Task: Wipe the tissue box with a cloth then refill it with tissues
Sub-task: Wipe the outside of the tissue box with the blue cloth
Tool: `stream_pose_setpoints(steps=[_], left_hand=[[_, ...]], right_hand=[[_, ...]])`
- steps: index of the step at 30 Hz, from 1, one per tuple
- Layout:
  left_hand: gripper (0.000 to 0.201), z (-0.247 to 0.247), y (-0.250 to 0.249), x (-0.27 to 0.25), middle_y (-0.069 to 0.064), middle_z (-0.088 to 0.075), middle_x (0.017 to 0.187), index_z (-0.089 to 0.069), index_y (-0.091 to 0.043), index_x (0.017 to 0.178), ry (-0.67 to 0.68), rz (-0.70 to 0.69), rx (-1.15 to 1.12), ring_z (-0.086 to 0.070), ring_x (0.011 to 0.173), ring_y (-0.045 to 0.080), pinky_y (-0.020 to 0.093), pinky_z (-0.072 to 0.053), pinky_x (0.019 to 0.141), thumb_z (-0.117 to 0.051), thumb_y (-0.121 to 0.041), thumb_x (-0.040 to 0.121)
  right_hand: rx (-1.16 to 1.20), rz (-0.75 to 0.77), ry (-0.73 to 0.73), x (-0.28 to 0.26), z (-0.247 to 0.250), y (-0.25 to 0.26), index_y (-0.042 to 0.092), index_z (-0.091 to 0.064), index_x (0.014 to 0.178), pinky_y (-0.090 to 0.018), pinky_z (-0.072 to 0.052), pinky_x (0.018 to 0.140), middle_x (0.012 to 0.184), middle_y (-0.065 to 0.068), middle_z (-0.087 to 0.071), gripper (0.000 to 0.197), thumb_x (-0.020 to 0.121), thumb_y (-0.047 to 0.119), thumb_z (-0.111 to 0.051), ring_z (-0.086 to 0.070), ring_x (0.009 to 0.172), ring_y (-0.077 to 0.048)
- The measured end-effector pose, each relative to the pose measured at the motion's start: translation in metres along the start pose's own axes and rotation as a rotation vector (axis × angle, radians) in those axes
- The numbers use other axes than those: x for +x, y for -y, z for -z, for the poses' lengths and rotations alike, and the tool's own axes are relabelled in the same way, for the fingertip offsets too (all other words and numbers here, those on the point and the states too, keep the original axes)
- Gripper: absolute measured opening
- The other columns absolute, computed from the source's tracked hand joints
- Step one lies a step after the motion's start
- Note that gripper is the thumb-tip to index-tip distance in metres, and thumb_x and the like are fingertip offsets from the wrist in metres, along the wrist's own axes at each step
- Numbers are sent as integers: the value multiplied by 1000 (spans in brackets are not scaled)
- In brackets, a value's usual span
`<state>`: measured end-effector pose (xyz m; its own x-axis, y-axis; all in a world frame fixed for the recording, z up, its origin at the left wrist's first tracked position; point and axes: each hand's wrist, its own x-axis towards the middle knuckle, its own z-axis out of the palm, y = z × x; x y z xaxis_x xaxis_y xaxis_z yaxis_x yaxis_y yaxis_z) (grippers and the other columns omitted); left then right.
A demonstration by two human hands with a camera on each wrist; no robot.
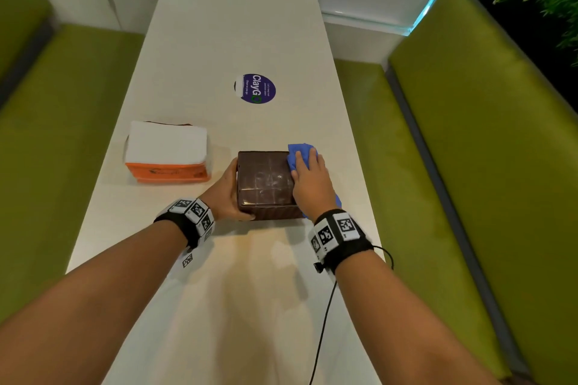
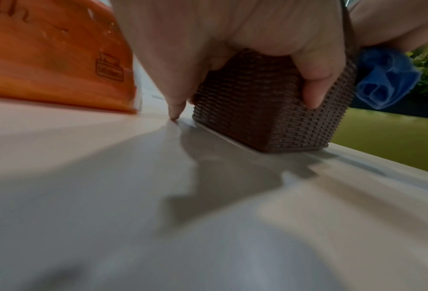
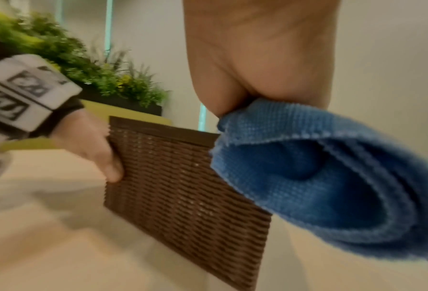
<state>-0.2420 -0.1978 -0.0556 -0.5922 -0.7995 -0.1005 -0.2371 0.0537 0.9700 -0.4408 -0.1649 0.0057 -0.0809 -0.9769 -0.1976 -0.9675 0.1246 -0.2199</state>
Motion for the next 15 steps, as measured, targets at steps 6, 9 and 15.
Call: stream_pose_setpoints(steps=[6,9,15], left_hand=[[129,7,2,4,6,-39,142,-7,-21,145,18,-6,63,-43,132,11,29,-38,110,-87,-27,44],[128,10,4,4,8,-37,143,-9,-22,144,18,-21,85,-41,134,12,34,-36,113,-88,-29,44],[131,10,4,6,4,-42,139,-9,-9,146,54,-38,39,-47,125,-3,19,-40,105,-87,-29,42]], right_hand=[[85,15,-34,5,5,-4,21,-21,150,-36,-22,115,159,-9,-12,49,102,29,-30,-17,142,-32],[137,-23,7,13,14,-11,25,-25,149,-32,-38,96,157,-2,-18,50,101,14,-35,-33,128,-32],[-65,27,-54,-27,6,27,20,-22,150,-34,-32,103,157,-5,-22,59,96,2,-36,-30,127,-32]])
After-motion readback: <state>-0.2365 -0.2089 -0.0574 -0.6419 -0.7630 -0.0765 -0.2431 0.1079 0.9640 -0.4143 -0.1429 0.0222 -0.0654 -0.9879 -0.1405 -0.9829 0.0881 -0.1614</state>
